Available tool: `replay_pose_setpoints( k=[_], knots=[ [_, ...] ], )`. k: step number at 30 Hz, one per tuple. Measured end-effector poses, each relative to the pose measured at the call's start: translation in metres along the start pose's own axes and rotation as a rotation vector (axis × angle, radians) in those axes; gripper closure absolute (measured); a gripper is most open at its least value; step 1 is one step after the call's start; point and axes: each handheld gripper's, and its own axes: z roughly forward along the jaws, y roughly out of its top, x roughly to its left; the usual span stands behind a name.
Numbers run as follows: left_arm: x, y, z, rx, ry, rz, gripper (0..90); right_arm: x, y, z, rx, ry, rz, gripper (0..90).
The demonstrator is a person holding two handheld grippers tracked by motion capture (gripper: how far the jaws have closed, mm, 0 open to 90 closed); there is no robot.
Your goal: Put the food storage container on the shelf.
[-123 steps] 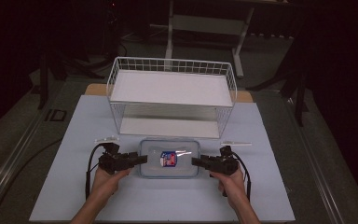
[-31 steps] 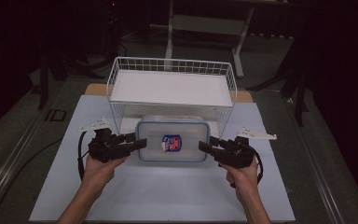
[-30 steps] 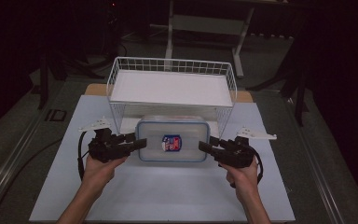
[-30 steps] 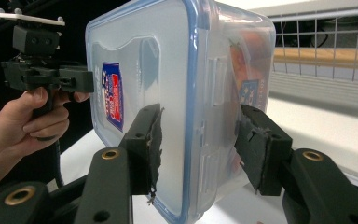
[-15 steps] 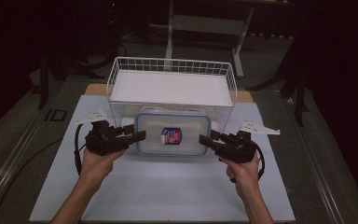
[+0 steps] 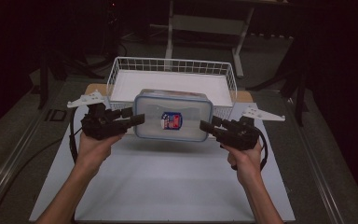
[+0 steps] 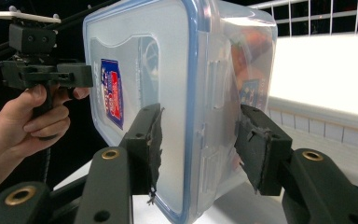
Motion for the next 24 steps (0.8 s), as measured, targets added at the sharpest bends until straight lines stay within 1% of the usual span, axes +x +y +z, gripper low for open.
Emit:
replay_pose_setpoints(
  k=[2,3,4,6,8,9,10,12,13,14,15,16,17,19,20,21,22,23,24],
  knots=[
    [0.001,0.003,0.0,-0.004,-0.001,0.0,48.6,0.0,0.006,0.001,-0.006,-0.002,-0.007,51.7],
    [0.004,0.008,0.0,-0.012,-0.003,0.0,48.6,-0.001,0.01,0.002,-0.007,-0.004,-0.011,51.6],
    [0.004,0.008,0.0,-0.012,-0.003,0.0,48.6,-0.001,0.01,0.002,-0.007,-0.004,-0.011,51.6],
    [0.009,0.014,0.001,-0.022,-0.006,-0.002,48.6,-0.002,0.019,0.006,-0.008,-0.008,-0.023,51.7],
    [0.011,0.015,0.002,-0.027,-0.006,-0.004,48.6,-0.002,0.021,0.007,-0.009,-0.009,-0.025,51.7],
    [0.012,0.017,0.002,-0.033,-0.007,-0.004,48.7,-0.005,0.026,0.01,-0.006,-0.005,-0.024,51.7],
    [0.015,0.018,0.003,-0.04,-0.007,-0.006,48.7,-0.005,0.026,0.01,-0.006,-0.005,-0.024,51.7],
    [0.02,0.02,0.005,-0.048,-0.011,-0.016,48.7,-0.007,0.032,0.014,0.0,-0.01,-0.025,51.6],
    [0.025,0.022,0.007,-0.054,-0.018,-0.026,48.7,-0.009,0.037,0.018,0.002,-0.017,-0.032,51.6],
    [0.025,0.022,0.007,-0.054,-0.018,-0.026,48.7,-0.009,0.037,0.018,0.002,-0.017,-0.032,51.6],
    [0.03,0.024,0.01,-0.058,-0.023,-0.037,48.7,-0.011,0.04,0.02,0.003,-0.022,-0.03,51.6],
    [0.032,0.025,0.011,-0.061,-0.025,-0.042,48.7,-0.012,0.042,0.021,0.0,-0.023,-0.03,51.6],
    [0.034,0.026,0.013,-0.063,-0.027,-0.048,48.7,-0.014,0.044,0.022,-0.005,-0.025,-0.027,51.7],
    [0.037,0.029,0.016,-0.066,-0.027,-0.06,48.7,-0.017,0.045,0.024,-0.031,-0.027,-0.016,51.7],
    [0.037,0.029,0.016,-0.066,-0.027,-0.06,48.7,-0.017,0.045,0.024,-0.031,-0.027,-0.016,51.7],
    [0.04,0.031,0.02,-0.065,-0.022,-0.065,48.7,-0.023,0.046,0.026,-0.049,-0.027,0.007,51.9],
    [0.04,0.031,0.02,-0.065,-0.022,-0.065,48.7,-0.023,0.046,0.026,-0.049,-0.027,0.007,51.9],
    [0.043,0.033,0.023,-0.065,-0.017,-0.075,48.7,-0.027,0.046,0.029,-0.053,-0.027,0.025,51.9],
    [0.045,0.034,0.024,-0.068,-0.017,-0.081,48.7,-0.029,0.046,0.031,-0.052,-0.026,0.031,51.9]
  ],
)
